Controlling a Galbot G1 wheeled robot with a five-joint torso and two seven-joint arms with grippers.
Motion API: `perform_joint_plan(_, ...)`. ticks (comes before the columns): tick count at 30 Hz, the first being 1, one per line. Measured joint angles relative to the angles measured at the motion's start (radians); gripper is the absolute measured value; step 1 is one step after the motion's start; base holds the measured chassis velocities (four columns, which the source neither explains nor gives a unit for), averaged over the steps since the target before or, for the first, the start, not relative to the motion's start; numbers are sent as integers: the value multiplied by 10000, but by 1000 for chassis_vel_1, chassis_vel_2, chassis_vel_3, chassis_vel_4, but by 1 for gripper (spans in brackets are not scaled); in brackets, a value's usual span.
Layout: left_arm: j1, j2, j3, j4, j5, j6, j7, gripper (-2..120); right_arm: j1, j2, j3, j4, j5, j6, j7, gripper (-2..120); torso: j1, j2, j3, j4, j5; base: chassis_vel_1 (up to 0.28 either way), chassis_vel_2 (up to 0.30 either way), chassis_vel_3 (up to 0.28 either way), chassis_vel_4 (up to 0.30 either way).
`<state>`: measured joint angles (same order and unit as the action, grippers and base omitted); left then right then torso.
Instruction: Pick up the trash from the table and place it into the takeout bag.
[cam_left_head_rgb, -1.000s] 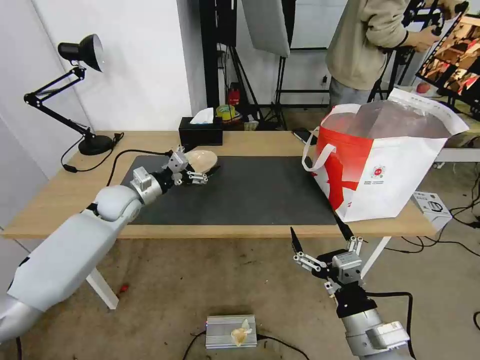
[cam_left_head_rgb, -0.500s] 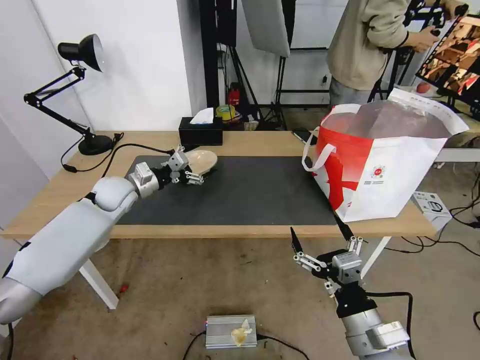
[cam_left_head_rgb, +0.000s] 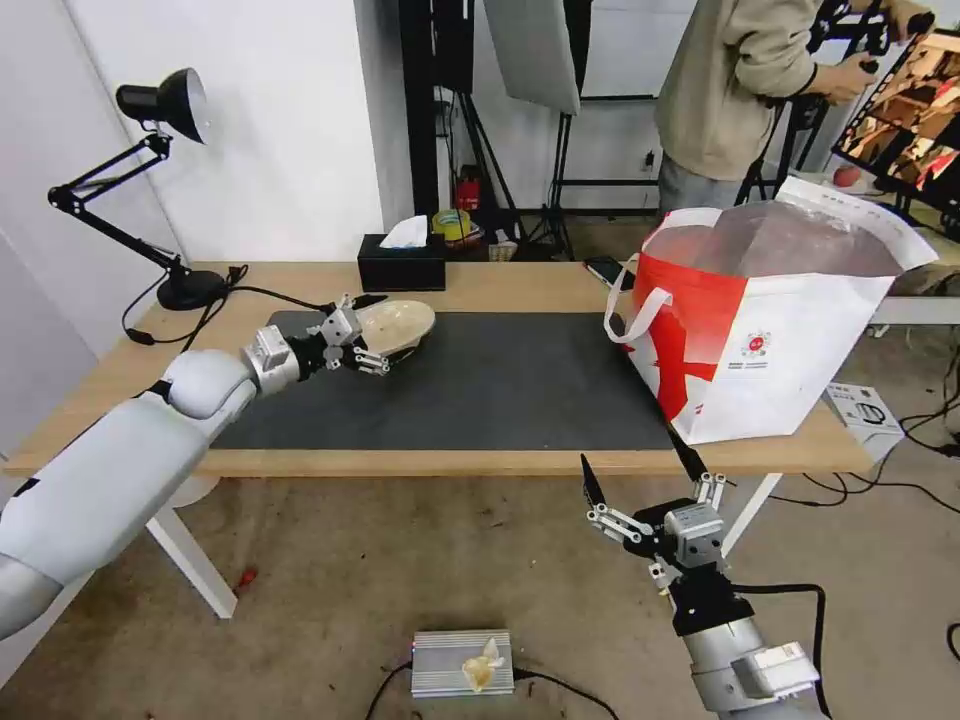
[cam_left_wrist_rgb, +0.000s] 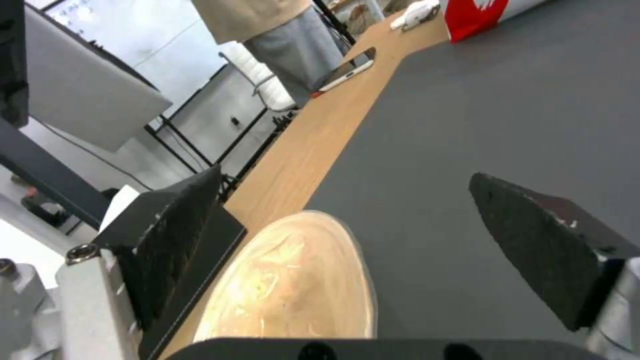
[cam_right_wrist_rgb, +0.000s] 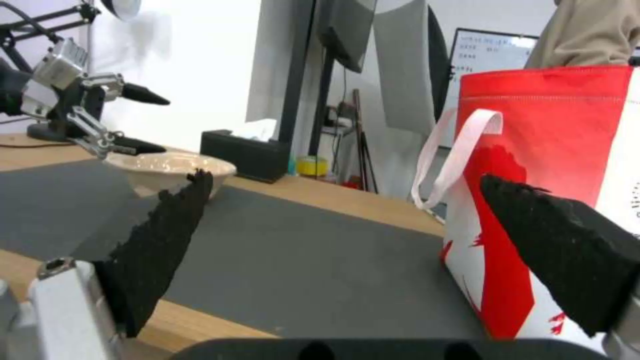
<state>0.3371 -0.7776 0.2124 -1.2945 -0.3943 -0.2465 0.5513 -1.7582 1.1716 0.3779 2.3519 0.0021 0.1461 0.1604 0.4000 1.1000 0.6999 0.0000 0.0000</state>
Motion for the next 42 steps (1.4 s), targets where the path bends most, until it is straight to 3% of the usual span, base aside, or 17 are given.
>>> perform_joint_plan(18,-184,-293,1,377,657,-370,30,100,0,0,0,1,0,0,0,100,0,0,1,0,0,0,0,0,0)
perform_joint_plan(42,-367,-577,11,1310,1561,-633,565,100,0,0,0,0,0,0,0,100,0,0,1,0,0,0,0,0,0)
